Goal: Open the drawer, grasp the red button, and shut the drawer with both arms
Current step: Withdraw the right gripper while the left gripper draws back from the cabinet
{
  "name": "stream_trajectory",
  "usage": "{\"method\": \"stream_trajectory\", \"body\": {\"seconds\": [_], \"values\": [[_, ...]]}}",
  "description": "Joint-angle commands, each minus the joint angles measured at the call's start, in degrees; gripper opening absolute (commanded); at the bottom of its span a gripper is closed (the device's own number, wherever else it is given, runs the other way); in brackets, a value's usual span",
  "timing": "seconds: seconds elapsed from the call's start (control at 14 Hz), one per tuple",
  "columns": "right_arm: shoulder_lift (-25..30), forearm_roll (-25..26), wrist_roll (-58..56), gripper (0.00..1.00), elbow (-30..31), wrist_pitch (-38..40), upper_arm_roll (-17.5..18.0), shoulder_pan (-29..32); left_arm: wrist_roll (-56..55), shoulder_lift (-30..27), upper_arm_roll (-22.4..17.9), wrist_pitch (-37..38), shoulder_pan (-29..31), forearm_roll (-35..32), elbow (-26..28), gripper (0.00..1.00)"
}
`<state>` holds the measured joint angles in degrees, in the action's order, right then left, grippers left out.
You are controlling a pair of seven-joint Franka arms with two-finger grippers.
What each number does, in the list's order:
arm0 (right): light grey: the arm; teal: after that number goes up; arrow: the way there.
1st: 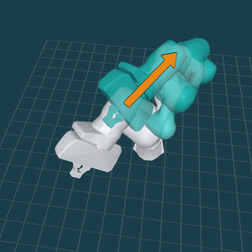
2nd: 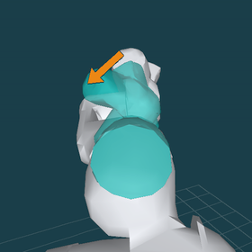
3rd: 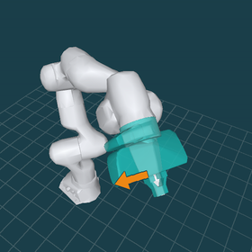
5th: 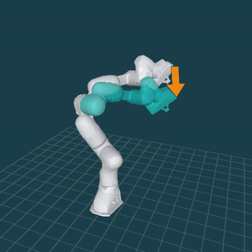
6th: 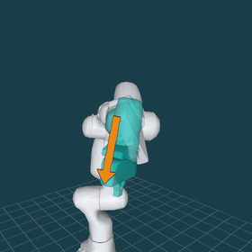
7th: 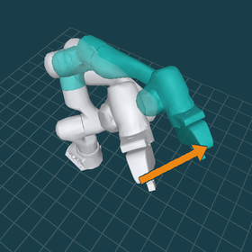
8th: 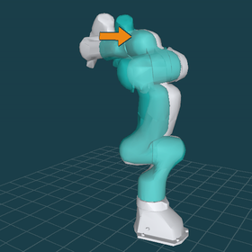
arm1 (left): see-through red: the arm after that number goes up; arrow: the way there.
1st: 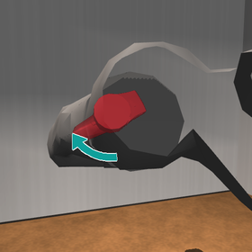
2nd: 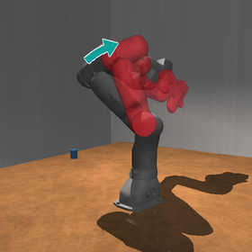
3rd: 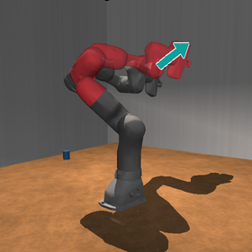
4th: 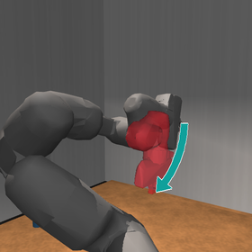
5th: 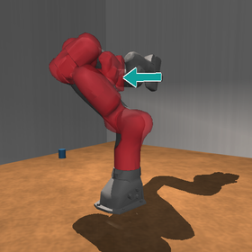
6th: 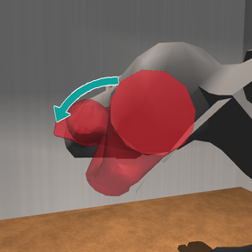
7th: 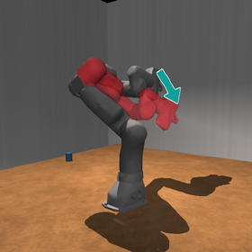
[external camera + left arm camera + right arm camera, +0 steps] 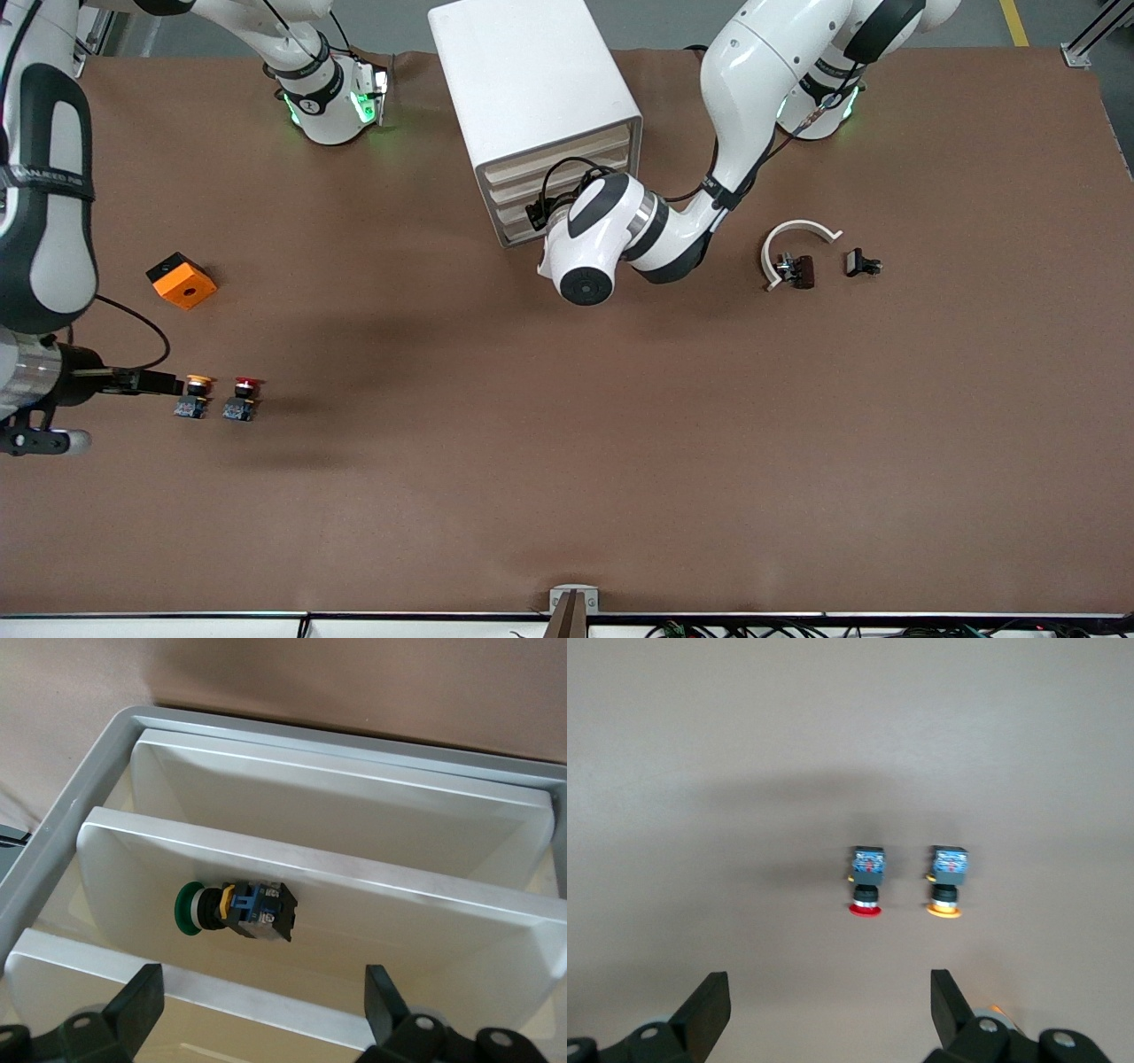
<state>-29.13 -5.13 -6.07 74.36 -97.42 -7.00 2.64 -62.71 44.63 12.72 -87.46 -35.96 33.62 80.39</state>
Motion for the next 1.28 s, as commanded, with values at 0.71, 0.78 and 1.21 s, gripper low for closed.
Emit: {"method": "stream_trajectory", "body": {"seconds": [0.71, 0.78, 1.21], "values": [[8.65, 3.28, 7.22, 1.00, -0.71, 10.59, 0.68, -1.14, -0.58, -1.30, 0.28, 0.71, 7.12, -5.06, -2.86, 1.00], [8.74, 3.19, 7.22, 1.00, -0.71, 10.59, 0.68, -1.75, -0.49, -1.39, 0.20, 0.62, 8.61, -5.41, -3.56, 1.00], [9.53, 3.89, 7.74, 1.00, -0.62, 12.08, 0.59, -3.78, 2.05, -3.84, 0.20, 0.62, 17.58, -8.47, -5.77, 1.00]]}}
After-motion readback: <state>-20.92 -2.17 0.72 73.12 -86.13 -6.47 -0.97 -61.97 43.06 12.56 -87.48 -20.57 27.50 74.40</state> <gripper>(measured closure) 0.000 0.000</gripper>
